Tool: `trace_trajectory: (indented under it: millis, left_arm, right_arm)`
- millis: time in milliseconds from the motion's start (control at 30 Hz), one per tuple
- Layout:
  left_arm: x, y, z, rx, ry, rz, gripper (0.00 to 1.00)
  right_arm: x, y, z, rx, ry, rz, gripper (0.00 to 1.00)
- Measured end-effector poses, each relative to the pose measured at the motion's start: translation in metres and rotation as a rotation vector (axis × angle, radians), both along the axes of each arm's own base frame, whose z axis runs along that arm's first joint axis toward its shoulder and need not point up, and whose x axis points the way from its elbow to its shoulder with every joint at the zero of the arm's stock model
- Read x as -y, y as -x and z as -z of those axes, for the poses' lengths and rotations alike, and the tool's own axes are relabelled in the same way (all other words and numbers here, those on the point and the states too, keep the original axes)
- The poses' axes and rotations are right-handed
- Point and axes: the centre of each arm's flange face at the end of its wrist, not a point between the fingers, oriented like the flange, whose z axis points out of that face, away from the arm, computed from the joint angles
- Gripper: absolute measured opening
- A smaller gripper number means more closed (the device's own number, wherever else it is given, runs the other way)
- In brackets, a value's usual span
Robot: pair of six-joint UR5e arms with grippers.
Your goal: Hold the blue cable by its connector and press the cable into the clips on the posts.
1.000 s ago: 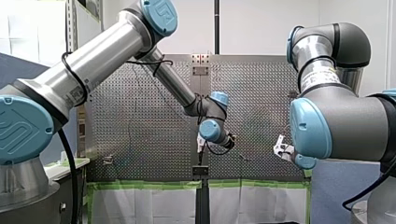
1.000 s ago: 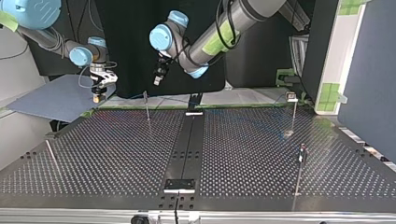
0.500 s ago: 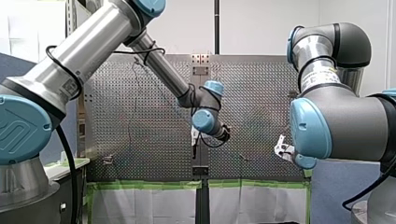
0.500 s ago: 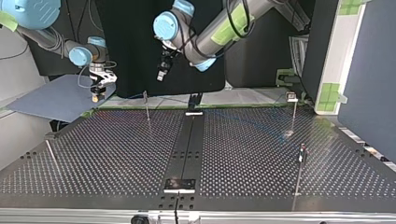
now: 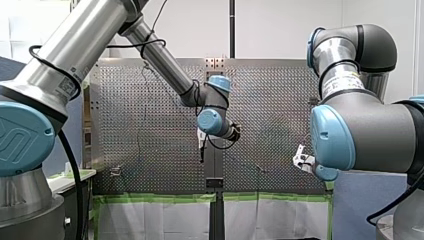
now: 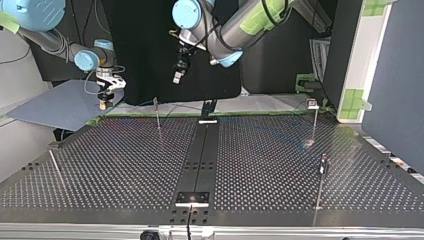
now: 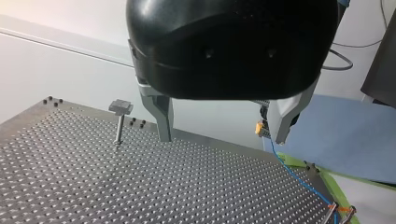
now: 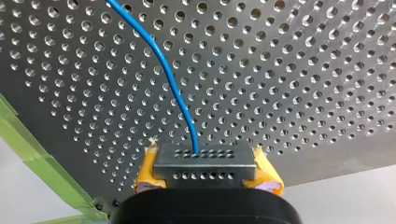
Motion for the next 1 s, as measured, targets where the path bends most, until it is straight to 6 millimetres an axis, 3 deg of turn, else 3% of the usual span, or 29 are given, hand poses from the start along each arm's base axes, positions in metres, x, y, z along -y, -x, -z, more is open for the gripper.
trace_trajectory:
  millis: [333, 1000]
  left_arm:
    - [-0.026, 0.026, -0.018, 0.009, -0.001, -0.015, 0.99]
    - [-0.076, 0.077, -0.045, 0.036, 0.010, -0.061, 0.99]
  right_arm:
    - [0.002, -0.002, -0.008, -0.001, 0.007, -0.010, 0.00]
    - [0.006, -0.022, -0.099, -0.060, 0.076, -0.024, 0.00]
